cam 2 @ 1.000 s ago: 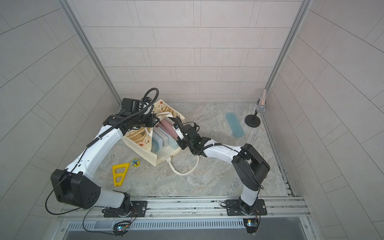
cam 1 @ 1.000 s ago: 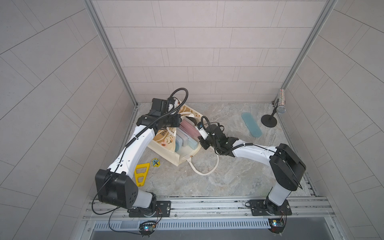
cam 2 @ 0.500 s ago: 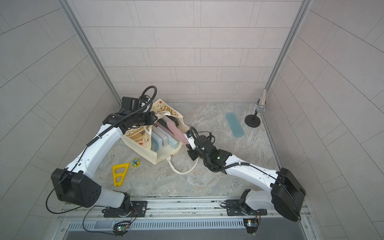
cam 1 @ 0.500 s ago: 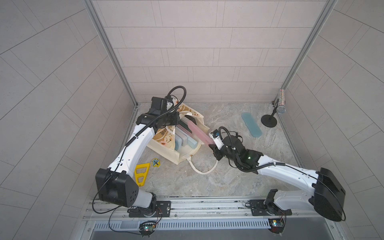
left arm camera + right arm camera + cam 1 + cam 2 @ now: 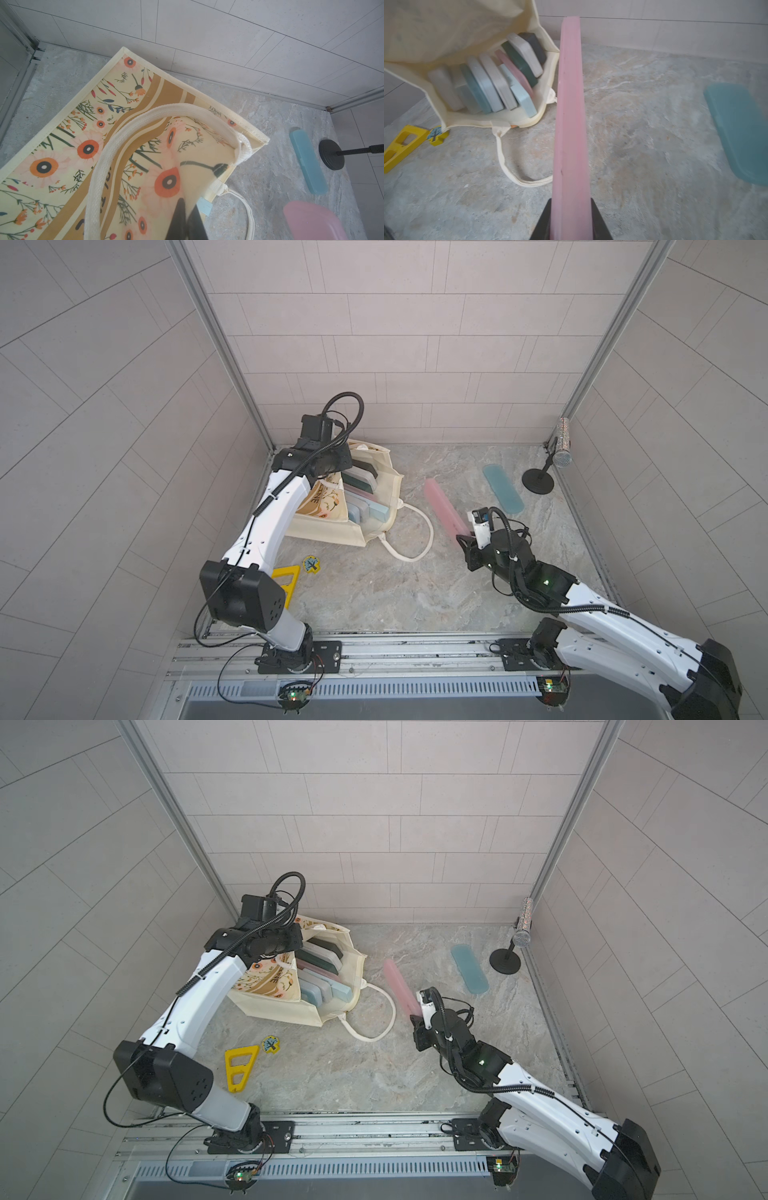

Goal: Take out the pencil case from the canvas bag
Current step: Place the pencil case at the center of the board.

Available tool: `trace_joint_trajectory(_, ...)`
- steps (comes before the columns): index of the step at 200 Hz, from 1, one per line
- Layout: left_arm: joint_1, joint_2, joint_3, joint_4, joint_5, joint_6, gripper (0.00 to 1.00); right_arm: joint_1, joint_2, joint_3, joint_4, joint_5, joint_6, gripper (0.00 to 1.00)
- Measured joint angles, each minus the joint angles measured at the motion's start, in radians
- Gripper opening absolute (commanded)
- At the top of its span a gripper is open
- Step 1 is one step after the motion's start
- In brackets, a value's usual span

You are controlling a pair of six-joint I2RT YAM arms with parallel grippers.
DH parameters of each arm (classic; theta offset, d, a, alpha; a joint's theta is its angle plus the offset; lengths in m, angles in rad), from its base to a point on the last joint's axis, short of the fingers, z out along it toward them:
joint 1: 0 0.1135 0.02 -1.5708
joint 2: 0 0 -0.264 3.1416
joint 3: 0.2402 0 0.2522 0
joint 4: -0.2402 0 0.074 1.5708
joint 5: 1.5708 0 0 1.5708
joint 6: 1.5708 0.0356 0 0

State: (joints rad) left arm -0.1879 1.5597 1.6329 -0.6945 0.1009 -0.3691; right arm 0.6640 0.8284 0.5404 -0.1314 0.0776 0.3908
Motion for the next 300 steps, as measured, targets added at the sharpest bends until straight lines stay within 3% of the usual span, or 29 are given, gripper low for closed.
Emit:
trace_joint_trajectory(45, 0.001, -0.034, -0.059, 0.048, 0.027, 0.010, 0.00, -0.321, 0.068, -0.023, 0.024, -0.182, 0.122, 0.14)
trace_joint_trajectory(90, 0.005, -0.104, -0.142, 0.086, 0.129, 0.031, 0.00, -0.543, 0.360, 0.015, 0.184, -0.441, 0.234, 0.14)
trace_joint_trajectory(130, 0.007, -0.174, -0.235, 0.129, 0.224, 0.036, 0.00, -0.616, 0.588, 0.129, 0.318, -0.581, 0.309, 0.14)
trace_joint_trajectory(193, 0.007, -0.207, -0.272, 0.178, 0.352, -0.002, 0.00, -0.678, 0.814, 0.275, 0.416, -0.646, 0.372, 0.15)
trace_joint_trajectory(300, 0.032, -0.207, -0.308, 0.258, 0.463, -0.089, 0.00, -0.756, 0.942, 0.330, 0.463, -0.726, 0.367, 0.22)
